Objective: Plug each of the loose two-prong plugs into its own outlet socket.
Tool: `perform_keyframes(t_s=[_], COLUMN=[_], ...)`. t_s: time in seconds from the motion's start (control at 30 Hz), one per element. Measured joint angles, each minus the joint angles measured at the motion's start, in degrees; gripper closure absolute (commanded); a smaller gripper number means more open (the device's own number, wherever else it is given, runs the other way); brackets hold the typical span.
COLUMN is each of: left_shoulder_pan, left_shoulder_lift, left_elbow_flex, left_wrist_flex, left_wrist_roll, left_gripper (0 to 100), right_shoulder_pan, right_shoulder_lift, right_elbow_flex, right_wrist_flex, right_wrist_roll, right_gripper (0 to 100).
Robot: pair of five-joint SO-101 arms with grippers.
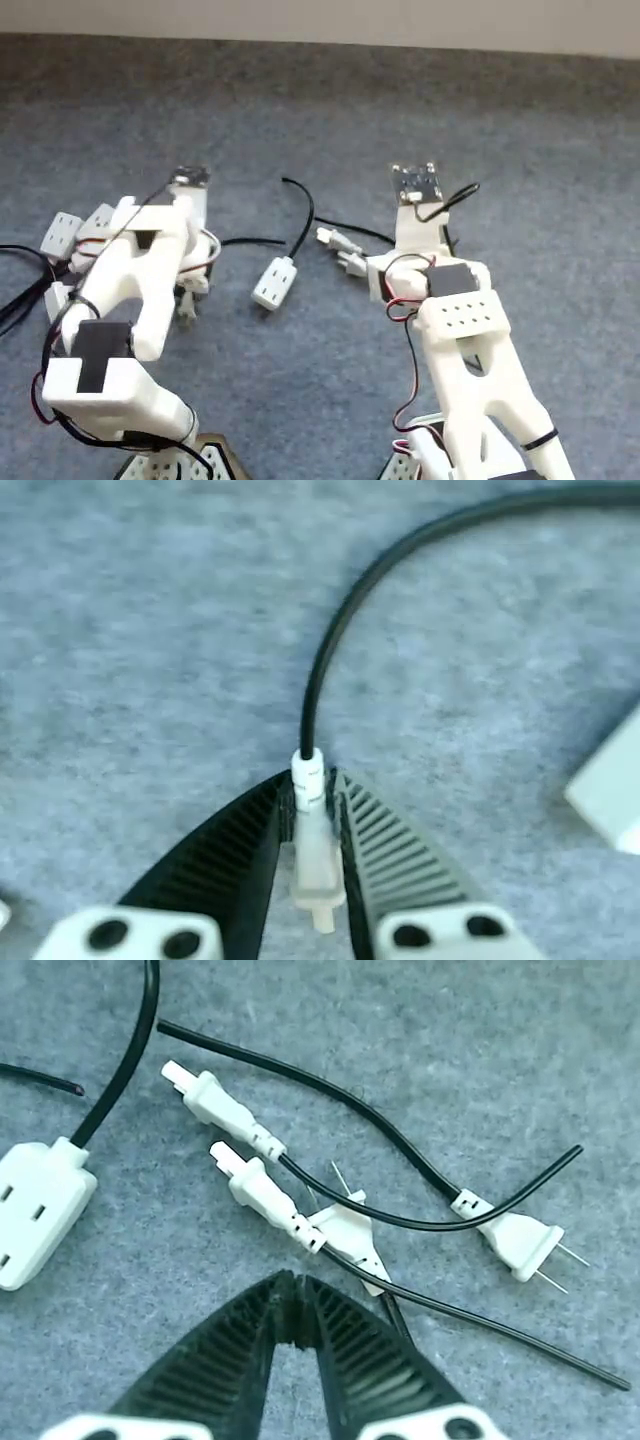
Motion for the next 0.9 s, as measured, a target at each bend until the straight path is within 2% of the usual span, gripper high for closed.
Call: perform_keyframes(t_s=[0.2,0.3,0.4,0.57,0.73,0.9], left_shoulder_pan=[3.8,4.4,4.3,4.3,6.3,9.8], left_shoulder_lift=[0.1,0.2,0.2,-1.3,-13.8,-32.7], left_elbow_flex=[-1.9,-5.9,-12.6,-25.1,-25.7,-13.1], left_wrist_flex=[1.1,1.7,5.8,13.9,14.4,4.8], left_wrist_roll=[0.0,0.0,0.3,7.6,13.8,19.5], left_gripper=[99,99,99,99,99,99], right_shoulder_pan=[2.0,2.4,2.5,2.5,2.5,2.5], right_shoulder_lift=[0.0,0.0,0.0,0.0,0.9,7.1], right_elbow_flex=[0.0,0.0,0.0,0.0,0.9,1.0], right_wrist_flex=[0.0,0.0,0.0,0.0,-1.7,-2.0], right_wrist_roll=[0.0,0.0,0.0,0.0,0.0,0.0], right_gripper=[99.2,99.2,99.2,99.2,99.2,99.2])
